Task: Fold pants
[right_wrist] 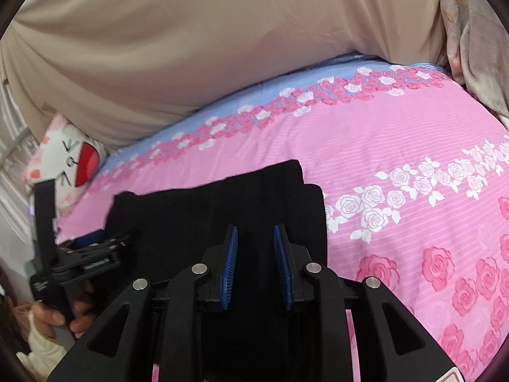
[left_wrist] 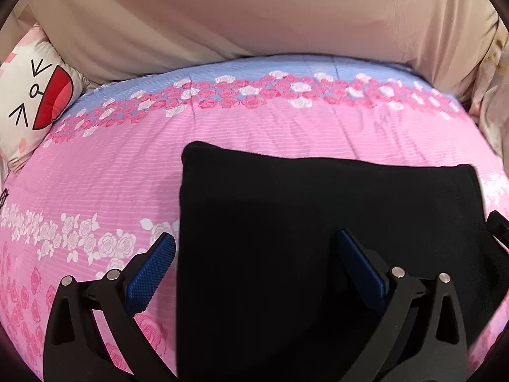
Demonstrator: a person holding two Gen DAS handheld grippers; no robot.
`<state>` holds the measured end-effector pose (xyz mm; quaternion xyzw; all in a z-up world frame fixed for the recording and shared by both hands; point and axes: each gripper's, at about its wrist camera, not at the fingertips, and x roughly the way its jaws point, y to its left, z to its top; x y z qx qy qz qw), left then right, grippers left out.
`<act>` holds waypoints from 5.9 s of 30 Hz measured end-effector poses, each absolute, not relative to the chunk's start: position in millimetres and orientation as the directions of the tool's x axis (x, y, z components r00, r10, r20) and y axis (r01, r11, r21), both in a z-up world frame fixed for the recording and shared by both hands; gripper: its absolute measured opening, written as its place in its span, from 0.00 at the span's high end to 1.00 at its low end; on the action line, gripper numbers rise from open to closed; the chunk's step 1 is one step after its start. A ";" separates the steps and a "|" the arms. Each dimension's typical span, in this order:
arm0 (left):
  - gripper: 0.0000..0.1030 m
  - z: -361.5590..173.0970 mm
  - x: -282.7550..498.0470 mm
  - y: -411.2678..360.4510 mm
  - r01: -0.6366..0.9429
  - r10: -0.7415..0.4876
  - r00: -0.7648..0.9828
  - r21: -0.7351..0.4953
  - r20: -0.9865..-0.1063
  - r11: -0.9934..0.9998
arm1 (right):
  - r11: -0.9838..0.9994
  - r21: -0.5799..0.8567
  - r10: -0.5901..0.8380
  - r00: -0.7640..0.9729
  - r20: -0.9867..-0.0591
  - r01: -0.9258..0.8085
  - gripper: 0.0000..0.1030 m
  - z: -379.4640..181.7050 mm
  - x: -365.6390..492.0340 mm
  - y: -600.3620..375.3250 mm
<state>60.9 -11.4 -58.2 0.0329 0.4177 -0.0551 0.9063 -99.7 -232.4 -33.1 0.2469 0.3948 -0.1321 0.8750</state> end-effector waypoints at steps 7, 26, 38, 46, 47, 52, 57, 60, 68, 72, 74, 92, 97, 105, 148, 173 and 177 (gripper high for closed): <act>0.05 -37.1 20.1 12.9 0.122 -0.038 0.682 0.063 -0.731 0.991 | 0.854 0.186 -0.167 0.594 -0.787 0.486 0.60 -16.7 -136.8 -232.6; 0.05 -47.2 -34.1 33.5 0.168 -0.056 0.621 0.064 -0.782 0.984 | 0.903 0.041 -0.194 0.490 -0.850 0.428 0.48 -41.7 -195.1 -199.3; 0.04 -69.1 -40.8 13.3 0.171 0.030 0.600 0.165 -0.800 0.971 | 0.906 -0.017 -0.259 0.523 -0.812 0.422 0.63 -53.4 -159.9 -202.7; 0.04 -70.3 -38.5 16.2 0.183 0.014 0.599 0.154 -0.801 0.971 | 0.845 0.170 -0.157 0.539 -0.827 0.507 0.61 -64.6 -178.9 -236.5; 0.04 -69.9 -37.6 18.2 0.181 0.011 0.598 0.149 -0.801 0.972 | 0.832 0.207 -0.134 0.549 -0.825 0.515 0.60 -65.9 -181.1 -240.4; 0.04 -70.4 -32.7 23.0 0.195 0.002 0.588 0.144 -0.809 0.970 | 0.799 0.279 -0.106 0.582 -0.807 0.533 0.59 -63.8 -181.4 -247.1; 0.04 -70.5 -36.1 21.3 0.176 0.012 0.594 0.144 -0.804 0.974 | 0.859 0.174 -0.108 0.503 -0.858 0.482 0.55 -60.7 -173.6 -234.0; 0.04 -68.6 -38.7 17.4 0.168 0.032 0.607 0.167 -0.794 0.972 | 0.861 0.187 -0.113 0.537 -0.836 0.472 0.55 -40.0 -181.8 -227.3; 0.04 -69.4 -37.1 18.7 0.170 0.026 0.599 0.159 -0.800 0.972 | 0.865 0.355 0.015 0.687 -0.726 0.356 0.51 -2.2 -159.4 -214.8; 0.04 -70.6 -34.9 20.9 0.168 0.015 0.596 0.143 -0.803 0.975 | 0.843 0.354 0.053 0.593 -0.803 0.404 0.51 -47.1 -135.9 -215.3; 0.04 -70.6 -32.9 23.4 0.172 0.004 0.600 0.134 -0.800 0.976 | 0.842 0.347 0.045 0.587 -0.808 0.413 0.60 -58.4 -131.4 -211.2; 0.05 -23.9 -22.7 77.5 0.050 0.037 0.649 0.091 -0.760 0.995 | 0.867 0.374 0.098 0.623 -0.776 0.329 0.45 -9.7 -92.4 -216.0; 0.05 -27.5 7.2 61.7 0.028 0.064 0.649 0.107 -0.758 0.994 | 0.884 0.307 0.083 0.527 -0.846 0.353 0.90 -48.1 -39.5 -205.8; 0.04 -52.7 39.9 45.4 -0.013 0.209 0.650 0.264 -0.731 0.965 | 0.869 0.238 -0.042 0.544 -0.838 0.434 0.94 -28.6 -38.8 -211.1; 0.05 -32.8 22.4 62.6 0.044 0.013 0.603 0.049 -0.798 0.998 | 0.908 0.168 -0.061 0.518 -0.853 0.383 0.65 -38.3 -88.0 -184.5; 0.05 -40.8 -2.0 -10.8 0.090 0.113 0.623 0.215 -0.774 0.972 | 0.820 0.363 0.054 0.573 -0.818 0.442 0.27 -41.2 -131.6 -235.7; 0.05 -41.2 -4.2 -11.7 0.090 0.111 0.620 0.211 -0.776 0.973 | 0.820 0.372 0.068 0.572 -0.818 0.434 0.27 -42.7 -126.2 -226.8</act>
